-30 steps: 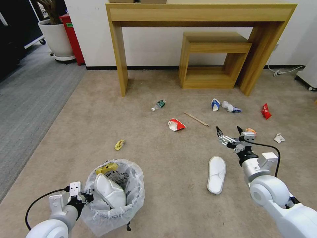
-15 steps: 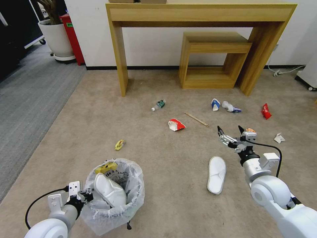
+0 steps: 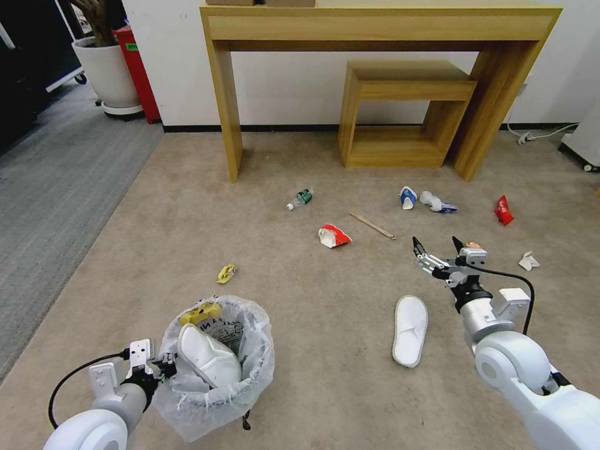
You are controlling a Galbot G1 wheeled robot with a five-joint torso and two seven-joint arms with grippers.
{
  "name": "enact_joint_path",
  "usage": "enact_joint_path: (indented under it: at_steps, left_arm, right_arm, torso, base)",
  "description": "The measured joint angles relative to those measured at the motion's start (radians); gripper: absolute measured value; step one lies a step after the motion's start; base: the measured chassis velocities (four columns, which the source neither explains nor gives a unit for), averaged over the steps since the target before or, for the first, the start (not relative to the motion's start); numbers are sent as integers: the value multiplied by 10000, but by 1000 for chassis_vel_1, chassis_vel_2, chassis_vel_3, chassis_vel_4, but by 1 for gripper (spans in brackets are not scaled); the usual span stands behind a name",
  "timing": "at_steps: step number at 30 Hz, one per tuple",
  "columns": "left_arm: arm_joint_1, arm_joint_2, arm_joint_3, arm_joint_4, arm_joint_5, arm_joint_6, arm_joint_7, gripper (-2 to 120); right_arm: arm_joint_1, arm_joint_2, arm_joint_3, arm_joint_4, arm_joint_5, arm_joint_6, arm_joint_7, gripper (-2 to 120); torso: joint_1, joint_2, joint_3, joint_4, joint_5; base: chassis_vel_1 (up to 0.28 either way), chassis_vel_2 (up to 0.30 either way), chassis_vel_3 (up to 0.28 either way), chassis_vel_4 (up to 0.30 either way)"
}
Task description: Pick up the trash bin and place the garbage on the floor into it.
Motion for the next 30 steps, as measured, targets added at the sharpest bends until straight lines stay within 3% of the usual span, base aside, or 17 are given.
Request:
enact_joint_path:
  at_steps: [30]
  left_arm:
    - [-154, -39, 148, 187, 91, -65, 59, 1]
  right_arm:
    - [-48, 16, -39, -165, -120, 188, 12, 100]
  torso:
    - [0, 0, 0, 2, -1]
  base:
    - [0, 0, 0, 0]
